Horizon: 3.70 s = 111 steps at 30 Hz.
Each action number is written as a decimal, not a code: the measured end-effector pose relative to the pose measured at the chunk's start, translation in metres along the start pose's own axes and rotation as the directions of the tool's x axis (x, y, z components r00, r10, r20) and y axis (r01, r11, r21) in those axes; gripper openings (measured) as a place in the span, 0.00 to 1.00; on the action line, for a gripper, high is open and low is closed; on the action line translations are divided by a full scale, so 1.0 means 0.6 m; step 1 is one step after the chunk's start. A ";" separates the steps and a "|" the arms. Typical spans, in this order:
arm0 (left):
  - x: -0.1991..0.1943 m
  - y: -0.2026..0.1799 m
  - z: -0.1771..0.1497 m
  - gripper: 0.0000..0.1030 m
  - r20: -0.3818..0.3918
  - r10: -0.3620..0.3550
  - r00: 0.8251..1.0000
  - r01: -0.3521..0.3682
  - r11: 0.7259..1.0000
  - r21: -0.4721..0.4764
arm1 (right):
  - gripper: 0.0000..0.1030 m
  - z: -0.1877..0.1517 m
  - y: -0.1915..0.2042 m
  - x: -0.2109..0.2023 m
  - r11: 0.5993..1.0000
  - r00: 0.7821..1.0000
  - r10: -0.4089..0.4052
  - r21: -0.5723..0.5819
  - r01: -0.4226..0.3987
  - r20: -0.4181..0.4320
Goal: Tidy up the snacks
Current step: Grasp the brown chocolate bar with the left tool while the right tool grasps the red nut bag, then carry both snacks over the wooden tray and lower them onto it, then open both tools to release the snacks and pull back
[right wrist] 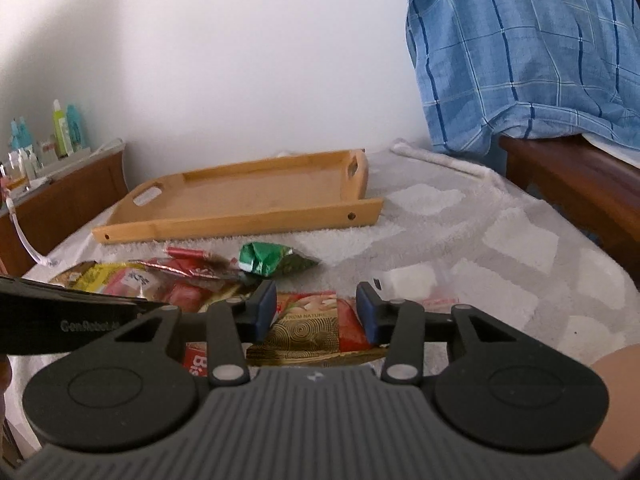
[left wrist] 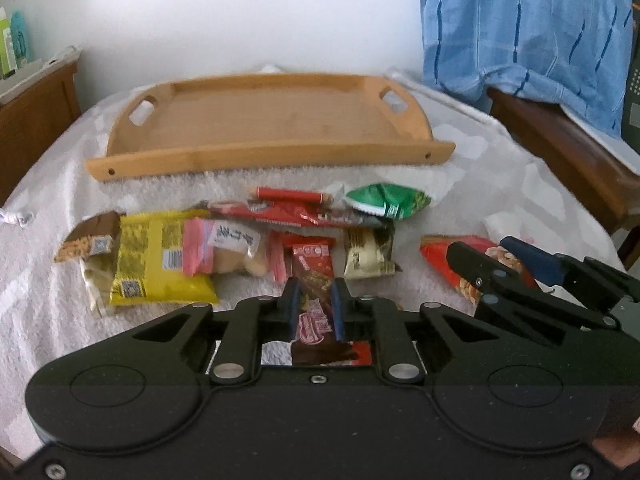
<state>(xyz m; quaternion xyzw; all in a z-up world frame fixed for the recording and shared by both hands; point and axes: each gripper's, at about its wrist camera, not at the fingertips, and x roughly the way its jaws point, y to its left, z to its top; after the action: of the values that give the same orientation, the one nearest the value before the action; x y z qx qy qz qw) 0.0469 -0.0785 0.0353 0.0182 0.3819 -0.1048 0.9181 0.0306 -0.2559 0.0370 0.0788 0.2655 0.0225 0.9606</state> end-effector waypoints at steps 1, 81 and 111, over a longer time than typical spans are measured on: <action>0.001 -0.002 -0.002 0.20 0.008 0.002 1.000 -0.002 1.000 0.006 | 0.49 -0.002 0.004 0.000 1.000 1.000 -0.011 -0.017 0.011 -0.004; 0.270 0.042 0.273 0.23 0.003 0.137 0.991 -0.137 0.990 -0.031 | 0.50 0.167 -0.046 0.340 0.993 0.992 0.093 0.074 -0.087 -0.084; 0.240 0.047 0.271 0.37 0.023 0.154 0.988 -0.154 0.988 -0.003 | 0.72 0.168 -0.053 0.328 0.989 0.992 0.116 0.098 -0.110 -0.057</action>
<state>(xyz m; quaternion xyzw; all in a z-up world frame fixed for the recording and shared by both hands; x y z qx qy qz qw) 0.2650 -0.0953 0.0478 0.0456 0.3686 -0.0335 0.9279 0.2510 -0.2845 0.0172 0.1384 0.2911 0.0666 0.9443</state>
